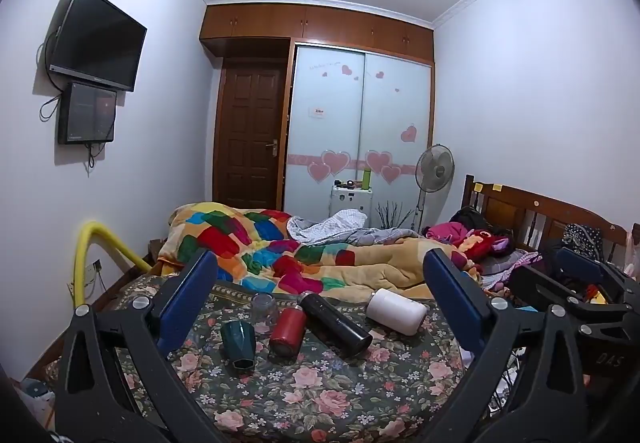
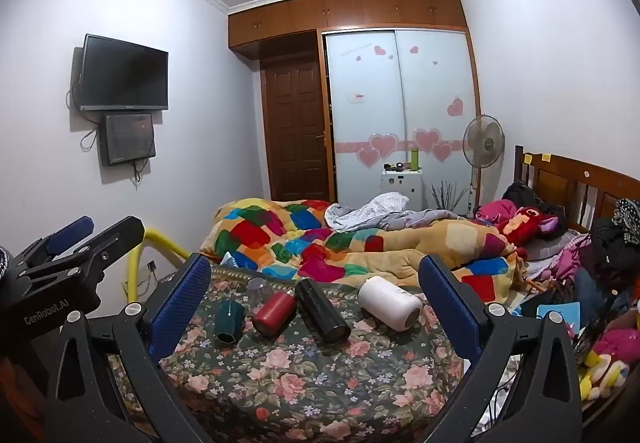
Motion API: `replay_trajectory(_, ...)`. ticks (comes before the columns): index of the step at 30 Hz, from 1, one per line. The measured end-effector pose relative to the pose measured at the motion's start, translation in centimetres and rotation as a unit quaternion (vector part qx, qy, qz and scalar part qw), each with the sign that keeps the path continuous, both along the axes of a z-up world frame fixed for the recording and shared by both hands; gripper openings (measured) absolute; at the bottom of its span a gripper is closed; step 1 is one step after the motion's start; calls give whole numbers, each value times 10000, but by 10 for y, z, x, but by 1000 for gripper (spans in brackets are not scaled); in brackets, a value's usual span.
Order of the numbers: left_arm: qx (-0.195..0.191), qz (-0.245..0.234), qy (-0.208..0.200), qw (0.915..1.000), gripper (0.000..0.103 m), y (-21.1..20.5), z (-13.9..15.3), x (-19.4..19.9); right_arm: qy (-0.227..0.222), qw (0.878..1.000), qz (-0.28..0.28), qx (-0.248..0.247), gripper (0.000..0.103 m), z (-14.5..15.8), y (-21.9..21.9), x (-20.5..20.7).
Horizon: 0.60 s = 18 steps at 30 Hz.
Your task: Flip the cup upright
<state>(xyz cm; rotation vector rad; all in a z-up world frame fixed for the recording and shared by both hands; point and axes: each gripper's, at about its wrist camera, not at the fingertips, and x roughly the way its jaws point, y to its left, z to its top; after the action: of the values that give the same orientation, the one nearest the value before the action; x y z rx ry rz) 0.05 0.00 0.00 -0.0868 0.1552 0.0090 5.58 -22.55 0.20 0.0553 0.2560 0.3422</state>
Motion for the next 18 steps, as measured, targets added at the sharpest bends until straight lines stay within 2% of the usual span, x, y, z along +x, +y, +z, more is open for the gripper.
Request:
replay_trajectory(11, 13, -44, -31, 10000, 103, -2, -8, -2, -11, 10000, 9, -48, 103, 1, 2, -1)
replay_trajectory(18, 34, -22, -17, 10000, 103, 1, 0, -1, -15, 10000, 4, -45, 103, 2, 2, -2)
